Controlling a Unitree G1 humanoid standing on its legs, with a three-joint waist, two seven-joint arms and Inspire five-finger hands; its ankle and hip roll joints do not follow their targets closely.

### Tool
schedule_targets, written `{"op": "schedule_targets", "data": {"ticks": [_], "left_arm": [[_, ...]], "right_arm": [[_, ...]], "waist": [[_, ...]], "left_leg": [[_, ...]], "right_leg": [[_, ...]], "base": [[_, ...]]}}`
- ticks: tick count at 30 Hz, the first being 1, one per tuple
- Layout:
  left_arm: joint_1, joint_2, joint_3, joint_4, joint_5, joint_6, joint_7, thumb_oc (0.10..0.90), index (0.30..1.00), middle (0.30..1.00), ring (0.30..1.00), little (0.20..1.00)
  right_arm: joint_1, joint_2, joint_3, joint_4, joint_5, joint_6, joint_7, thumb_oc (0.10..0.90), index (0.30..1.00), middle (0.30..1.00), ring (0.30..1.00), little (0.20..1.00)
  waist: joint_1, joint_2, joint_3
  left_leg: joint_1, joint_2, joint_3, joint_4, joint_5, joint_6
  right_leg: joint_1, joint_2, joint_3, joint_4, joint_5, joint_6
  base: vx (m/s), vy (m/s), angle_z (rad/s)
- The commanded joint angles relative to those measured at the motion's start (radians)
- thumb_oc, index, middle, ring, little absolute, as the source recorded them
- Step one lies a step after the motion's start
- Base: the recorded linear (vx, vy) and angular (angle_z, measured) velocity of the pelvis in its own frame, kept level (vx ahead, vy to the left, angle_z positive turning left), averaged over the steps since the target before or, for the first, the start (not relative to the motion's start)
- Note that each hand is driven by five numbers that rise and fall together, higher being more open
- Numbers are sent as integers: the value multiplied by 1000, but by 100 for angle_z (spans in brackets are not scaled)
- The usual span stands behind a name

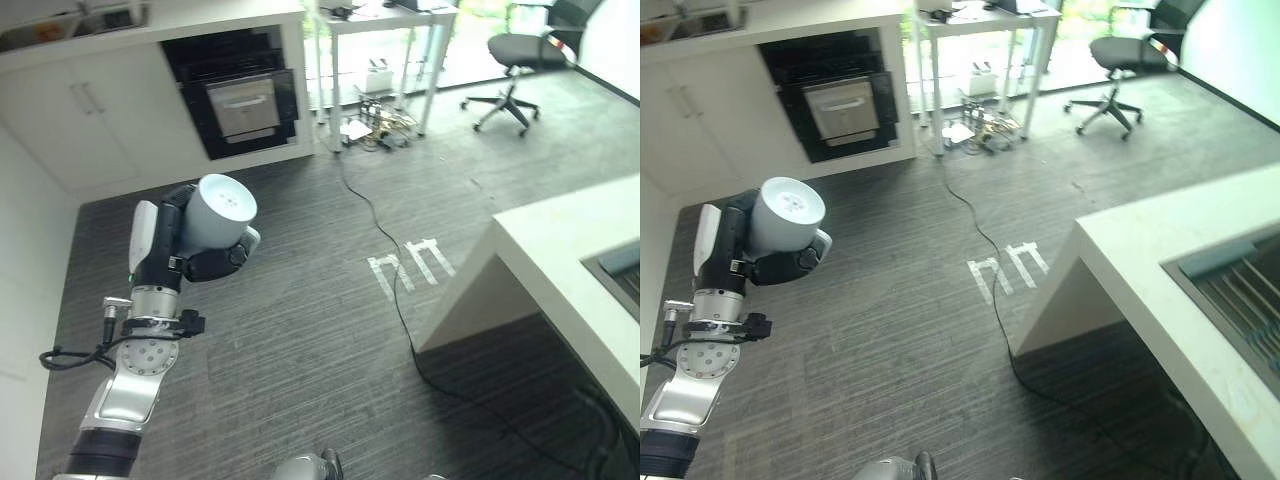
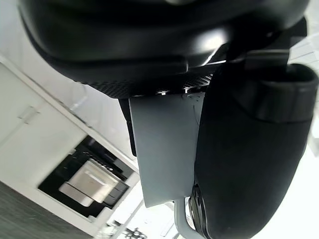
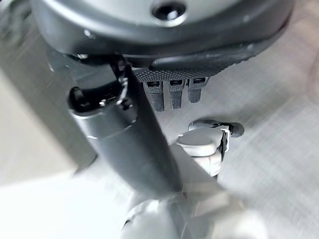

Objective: Place the dishes in the dishwasher.

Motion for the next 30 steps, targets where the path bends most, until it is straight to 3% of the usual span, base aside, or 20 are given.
{"op": "schedule_targets", "data": {"ticks": [1,4,5,8,18,30], "left_arm": [[-153,41,0,-104,48,-138,18,400,300,300,300,300],[-137,31,-5,-104,62,-154,-2,400,300,300,300,300],[-137,17,-20,-127,80,-120,-34,400,300,300,300,300],[-136,5,-38,-147,70,-98,-57,400,300,300,300,300],[-80,-22,-35,-221,7,-66,-90,400,300,300,300,300],[-66,-65,-40,-234,0,-28,-97,400,300,300,300,300]], "right_arm": [[-59,22,-4,9,61,-29,53,800,900,900,900,900],[-63,13,-1,35,57,-22,87,800,900,900,900,900],[-76,2,12,74,32,-7,146,800,900,900,900,900],[-94,-9,34,130,0,-13,198,800,900,900,900,900],[-152,-66,80,216,-76,-51,277,800,900,900,900,900],[-136,-71,49,255,-83,-24,317,800,900,900,900,900]], "waist": [[-72,20,-18],[-65,16,-19],[-39,3,-34],[-13,-1,-42],[50,11,-34],[42,17,-38]], "left_leg": [[-39,17,-82,41,-115,-62],[-44,23,-86,41,-108,-70],[-51,35,-71,41,-104,-81],[-55,45,-71,41,-97,-97],[-64,93,-90,41,-71,-149],[-55,162,-7,41,-47,-172]], "right_leg": [[9,-1,47,-144,119,37],[2,1,41,-144,98,28],[3,-24,-4,-144,83,29],[9,-36,-23,-144,70,29],[67,-43,-118,-144,13,-5],[128,-38,-201,-144,-5,-29]], "base": [[57,-152,123],[26,-152,87],[35,-146,56],[105,-154,-1],[83,-79,32],[31,12,30]]}}
